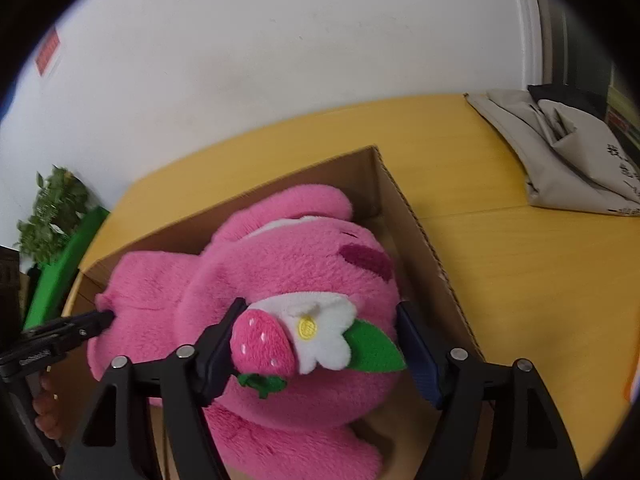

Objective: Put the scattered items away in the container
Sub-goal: 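Lift the pink bear with both grippers and carry it over the box, then lower the pink bear into the box and open both grippers, then move both grippers back toward the white panda plush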

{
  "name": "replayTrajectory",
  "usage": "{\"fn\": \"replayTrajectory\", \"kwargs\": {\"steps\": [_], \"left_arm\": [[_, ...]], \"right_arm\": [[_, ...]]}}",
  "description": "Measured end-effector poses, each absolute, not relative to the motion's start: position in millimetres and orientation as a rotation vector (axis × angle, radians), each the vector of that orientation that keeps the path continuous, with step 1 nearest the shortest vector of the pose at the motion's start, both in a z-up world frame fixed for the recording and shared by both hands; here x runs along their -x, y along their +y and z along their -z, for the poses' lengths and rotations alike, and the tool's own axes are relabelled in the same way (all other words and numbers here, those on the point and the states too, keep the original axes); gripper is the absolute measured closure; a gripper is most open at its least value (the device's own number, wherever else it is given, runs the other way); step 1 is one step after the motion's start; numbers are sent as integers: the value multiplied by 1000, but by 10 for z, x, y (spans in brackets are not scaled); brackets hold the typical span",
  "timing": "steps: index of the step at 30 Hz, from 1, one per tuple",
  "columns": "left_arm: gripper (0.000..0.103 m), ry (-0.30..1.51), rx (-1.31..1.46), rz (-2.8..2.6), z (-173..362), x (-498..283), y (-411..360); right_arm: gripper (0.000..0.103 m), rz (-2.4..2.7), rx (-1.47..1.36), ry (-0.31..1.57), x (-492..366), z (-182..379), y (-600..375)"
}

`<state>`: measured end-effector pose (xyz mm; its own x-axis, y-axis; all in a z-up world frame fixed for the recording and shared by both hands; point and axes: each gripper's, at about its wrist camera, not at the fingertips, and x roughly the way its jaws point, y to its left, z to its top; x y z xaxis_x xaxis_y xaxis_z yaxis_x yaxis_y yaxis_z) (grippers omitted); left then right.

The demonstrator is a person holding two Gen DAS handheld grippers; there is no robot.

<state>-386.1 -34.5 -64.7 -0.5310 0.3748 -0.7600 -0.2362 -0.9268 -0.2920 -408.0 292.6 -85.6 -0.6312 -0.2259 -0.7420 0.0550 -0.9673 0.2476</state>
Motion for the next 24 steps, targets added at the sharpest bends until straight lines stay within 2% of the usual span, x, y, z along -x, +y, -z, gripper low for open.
{"fn": "replayTrajectory", "kwargs": {"steps": [4, 8, 13, 15, 20, 23, 24], "left_arm": [[42, -96, 1250, -2531, 280, 3452, -336], [42, -34, 1257, -2555, 183, 2941, -540], [42, -88, 1294, -2578, 223, 2430, -694], [42, -128, 1278, -2591, 205, 2249, -747], [41, -168, 1235, -2621, 143, 1794, -836], [30, -165, 1196, -2637, 99, 1515, -900], [22, -169, 1178, -2646, 79, 1431, -919]], "right_arm": [[24, 2628, -1247, -72, 3734, 545, 2916], [23, 2514, -1350, 106, 3419, 657, 2981], [23, 2475, -1478, 296, 3059, 1005, 3001], [23, 2401, -1571, 250, 2901, 1098, 2950], [23, 2463, -1602, 161, 2589, 1115, 2922], [23, 2465, -1642, 106, 2395, 1113, 2882], [23, 2473, -1641, 94, 2356, 1107, 2877]]}}
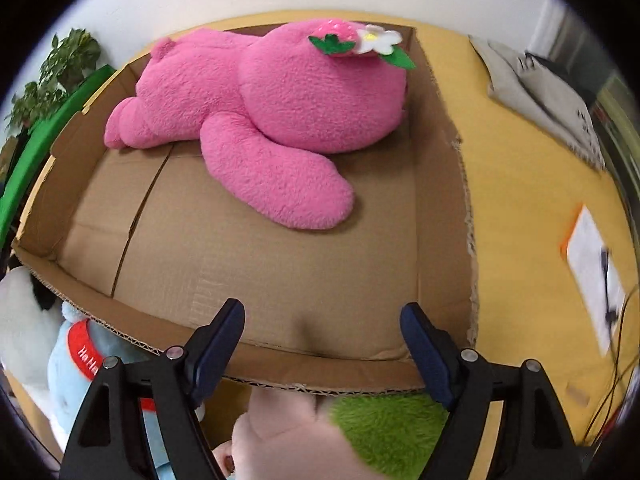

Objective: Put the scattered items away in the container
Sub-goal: 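Move both grippers back toward the white panda plush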

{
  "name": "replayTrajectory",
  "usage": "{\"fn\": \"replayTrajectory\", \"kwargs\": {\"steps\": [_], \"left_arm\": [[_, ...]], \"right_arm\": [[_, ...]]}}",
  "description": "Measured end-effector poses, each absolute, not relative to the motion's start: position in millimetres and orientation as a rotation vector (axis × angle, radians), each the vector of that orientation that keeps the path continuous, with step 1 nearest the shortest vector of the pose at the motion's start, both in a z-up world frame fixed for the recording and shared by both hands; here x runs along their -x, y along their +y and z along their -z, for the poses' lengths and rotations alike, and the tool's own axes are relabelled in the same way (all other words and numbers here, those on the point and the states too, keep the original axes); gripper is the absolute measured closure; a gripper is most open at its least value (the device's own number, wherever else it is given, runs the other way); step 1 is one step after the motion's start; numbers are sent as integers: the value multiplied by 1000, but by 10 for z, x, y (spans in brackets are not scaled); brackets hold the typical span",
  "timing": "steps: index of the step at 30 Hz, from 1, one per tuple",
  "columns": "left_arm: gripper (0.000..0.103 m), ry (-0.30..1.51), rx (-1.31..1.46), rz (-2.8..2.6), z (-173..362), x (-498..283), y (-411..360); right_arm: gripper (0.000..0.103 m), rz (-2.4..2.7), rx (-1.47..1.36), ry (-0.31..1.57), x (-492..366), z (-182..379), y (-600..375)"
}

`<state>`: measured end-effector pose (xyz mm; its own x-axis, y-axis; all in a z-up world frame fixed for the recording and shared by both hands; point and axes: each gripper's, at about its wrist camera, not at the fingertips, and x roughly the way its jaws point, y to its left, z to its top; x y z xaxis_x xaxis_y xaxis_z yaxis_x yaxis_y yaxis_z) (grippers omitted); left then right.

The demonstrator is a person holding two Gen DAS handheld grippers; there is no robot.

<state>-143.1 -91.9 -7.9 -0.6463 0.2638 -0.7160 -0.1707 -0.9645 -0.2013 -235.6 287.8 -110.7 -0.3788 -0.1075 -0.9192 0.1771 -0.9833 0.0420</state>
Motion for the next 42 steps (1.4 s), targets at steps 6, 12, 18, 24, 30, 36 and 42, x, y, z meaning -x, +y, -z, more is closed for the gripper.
{"fn": "replayTrajectory", "kwargs": {"steps": [6, 12, 18, 24, 30, 36, 42], "left_arm": [[0, -187, 1048, -2752, -78, 984, -952], [0, -129, 928, -2817, -266, 659, -663], [0, -78, 869, -2809, -341, 420, -402], [0, -84, 870, -2802, -309, 289, -255], [0, -96, 886, -2800, -237, 259, -210], [0, -96, 891, -2796, -201, 279, -214], [0, -122, 918, -2785, -126, 326, -264]], "right_arm": [[20, 2842, -1265, -103, 1719, 368, 2841], [0, 2899, -1001, -165, 1054, -79, 2564], [0, 2974, -920, -73, 597, -140, 2405], [0, 3002, -845, -8, 390, -283, 2324], [0, 2989, -868, 30, 328, -236, 2243], [0, 2973, -893, 24, 331, -175, 2214], [0, 2968, -910, 29, 345, -131, 2192]]}}
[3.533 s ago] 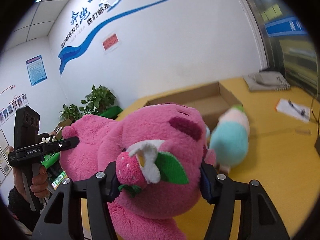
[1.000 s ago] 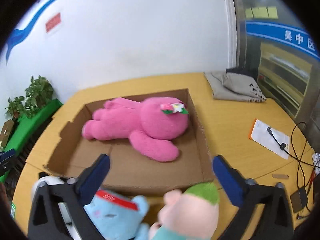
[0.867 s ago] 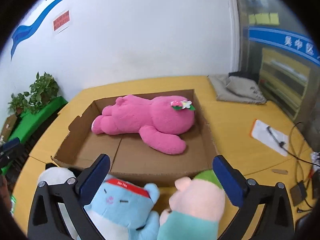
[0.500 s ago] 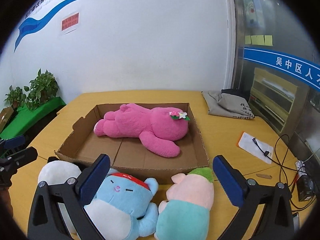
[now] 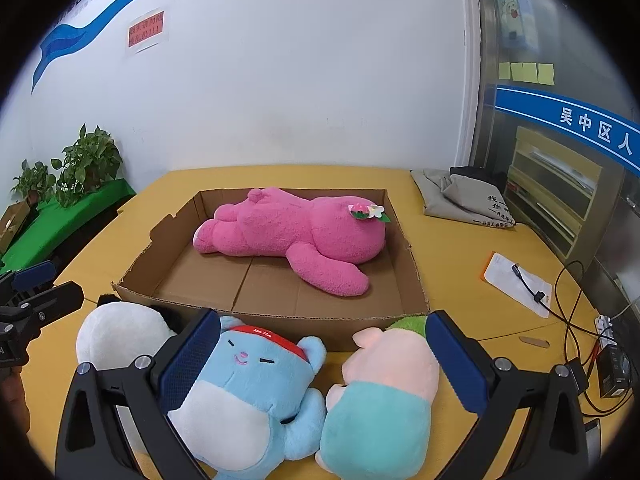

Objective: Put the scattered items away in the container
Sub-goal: 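Move both grippers back toward the white panda plush, then close both grippers on the white panda's sides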

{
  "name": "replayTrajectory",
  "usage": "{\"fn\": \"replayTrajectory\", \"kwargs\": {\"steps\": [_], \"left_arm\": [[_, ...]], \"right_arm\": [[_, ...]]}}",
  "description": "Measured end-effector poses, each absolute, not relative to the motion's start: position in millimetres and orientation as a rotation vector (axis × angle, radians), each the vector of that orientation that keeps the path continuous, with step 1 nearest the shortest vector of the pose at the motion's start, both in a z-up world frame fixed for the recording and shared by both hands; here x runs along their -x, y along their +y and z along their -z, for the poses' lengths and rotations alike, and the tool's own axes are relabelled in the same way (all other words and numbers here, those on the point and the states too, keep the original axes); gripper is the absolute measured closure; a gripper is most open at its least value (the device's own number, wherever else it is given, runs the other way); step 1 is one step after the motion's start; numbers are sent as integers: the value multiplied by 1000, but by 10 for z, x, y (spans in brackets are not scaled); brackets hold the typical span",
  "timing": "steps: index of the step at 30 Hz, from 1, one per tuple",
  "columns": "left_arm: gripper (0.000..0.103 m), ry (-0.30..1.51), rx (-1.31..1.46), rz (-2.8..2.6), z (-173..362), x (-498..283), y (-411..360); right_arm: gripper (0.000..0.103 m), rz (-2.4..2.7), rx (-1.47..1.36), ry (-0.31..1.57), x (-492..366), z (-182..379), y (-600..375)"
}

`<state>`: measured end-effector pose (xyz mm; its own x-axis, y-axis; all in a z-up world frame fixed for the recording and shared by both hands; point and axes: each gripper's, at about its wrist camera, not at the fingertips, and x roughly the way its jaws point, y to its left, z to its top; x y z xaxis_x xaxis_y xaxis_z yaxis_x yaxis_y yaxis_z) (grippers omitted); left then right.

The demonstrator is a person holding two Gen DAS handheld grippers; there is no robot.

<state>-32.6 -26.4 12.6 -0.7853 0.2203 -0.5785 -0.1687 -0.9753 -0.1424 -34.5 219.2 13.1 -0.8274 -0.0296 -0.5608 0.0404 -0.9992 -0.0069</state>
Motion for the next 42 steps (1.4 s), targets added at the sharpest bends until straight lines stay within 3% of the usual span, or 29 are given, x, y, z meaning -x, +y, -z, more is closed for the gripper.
{"fn": "replayTrajectory", "kwargs": {"steps": [28, 38, 42], "left_arm": [[0, -260, 1044, -2742, 249, 422, -712], [0, -460, 1154, -2630, 636, 605, -1109], [0, -460, 1196, -2587, 818, 693, -1207]], "right_arm": [[0, 2894, -989, 44, 453, 56, 1926], [0, 2604, -1006, -11, 297, 390, 1339], [0, 2453, -999, 24, 178, 615, 920]]}}
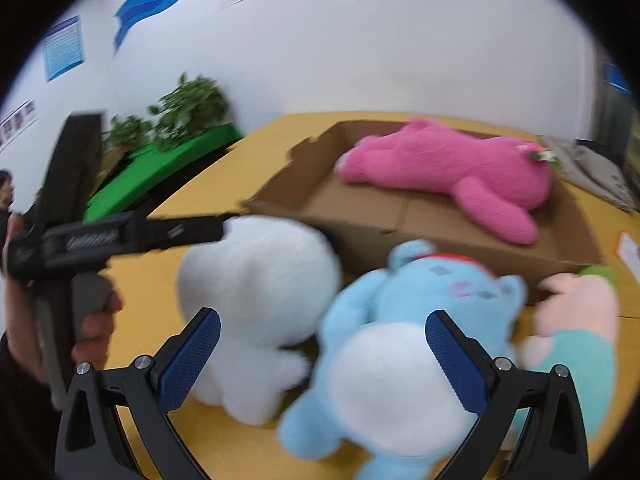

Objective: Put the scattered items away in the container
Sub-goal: 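Close both grippers on the white panda's sides, then lift the white panda with both grippers and carry it over the box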

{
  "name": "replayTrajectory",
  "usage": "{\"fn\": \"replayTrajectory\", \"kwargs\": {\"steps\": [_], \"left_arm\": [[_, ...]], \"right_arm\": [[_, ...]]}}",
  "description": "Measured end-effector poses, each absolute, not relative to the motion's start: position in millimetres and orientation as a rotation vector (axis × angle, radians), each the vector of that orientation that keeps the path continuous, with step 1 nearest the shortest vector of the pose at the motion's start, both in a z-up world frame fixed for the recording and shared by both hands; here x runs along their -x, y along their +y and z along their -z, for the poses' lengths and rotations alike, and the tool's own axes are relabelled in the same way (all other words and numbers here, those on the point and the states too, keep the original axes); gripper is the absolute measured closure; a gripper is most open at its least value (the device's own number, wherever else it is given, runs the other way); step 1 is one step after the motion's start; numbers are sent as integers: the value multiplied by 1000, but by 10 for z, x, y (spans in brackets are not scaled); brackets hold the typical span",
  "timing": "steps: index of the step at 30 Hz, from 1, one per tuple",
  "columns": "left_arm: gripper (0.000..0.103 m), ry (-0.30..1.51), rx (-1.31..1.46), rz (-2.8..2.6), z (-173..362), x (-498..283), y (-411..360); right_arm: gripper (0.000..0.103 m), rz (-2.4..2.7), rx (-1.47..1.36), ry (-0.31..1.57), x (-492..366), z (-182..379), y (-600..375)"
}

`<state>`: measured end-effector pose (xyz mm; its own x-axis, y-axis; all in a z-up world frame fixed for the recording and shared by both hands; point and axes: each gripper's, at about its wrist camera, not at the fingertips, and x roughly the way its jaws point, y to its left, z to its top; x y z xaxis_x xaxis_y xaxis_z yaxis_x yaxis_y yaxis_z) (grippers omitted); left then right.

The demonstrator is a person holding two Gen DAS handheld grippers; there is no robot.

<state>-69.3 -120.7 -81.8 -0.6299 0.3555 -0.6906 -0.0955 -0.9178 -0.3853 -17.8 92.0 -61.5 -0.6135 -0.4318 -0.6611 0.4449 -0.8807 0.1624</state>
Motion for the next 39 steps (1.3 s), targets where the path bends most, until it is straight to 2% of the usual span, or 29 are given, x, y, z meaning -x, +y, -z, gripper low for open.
{"fn": "replayTrajectory", "kwargs": {"steps": [6, 11, 14, 18, 26, 29, 34, 39], "left_arm": [[0, -526, 1234, -2491, 1031, 761, -1335], [0, -479, 1227, -2460, 1028, 806, -1336], [0, -442, 1242, -2452, 1049, 831, -1312], [5, -392, 1244, -2458, 1067, 819, -1256], [19, -402, 1222, -2427, 1039, 733, -1277], [23, -380, 1214, -2438, 952, 623, -1258], [25, -330, 1171, -2475, 676, 497, -1204], [25, -229, 1012, -2505, 76, 639, -1020]], "right_arm": [[0, 2355, -984, 46, 164, 797, 492], [0, 2353, -1056, 42, 335, 963, 305], [0, 2370, -1069, 104, 334, 1088, 196], [1, 2419, -1077, 144, 329, 1171, 39], [25, 2464, -1049, 70, 195, 1196, 82], [30, 2456, -1036, 10, 96, 1165, 131], [32, 2424, -1000, -55, -55, 1064, 176], [32, 2472, -879, -124, 30, 600, 326]]}}
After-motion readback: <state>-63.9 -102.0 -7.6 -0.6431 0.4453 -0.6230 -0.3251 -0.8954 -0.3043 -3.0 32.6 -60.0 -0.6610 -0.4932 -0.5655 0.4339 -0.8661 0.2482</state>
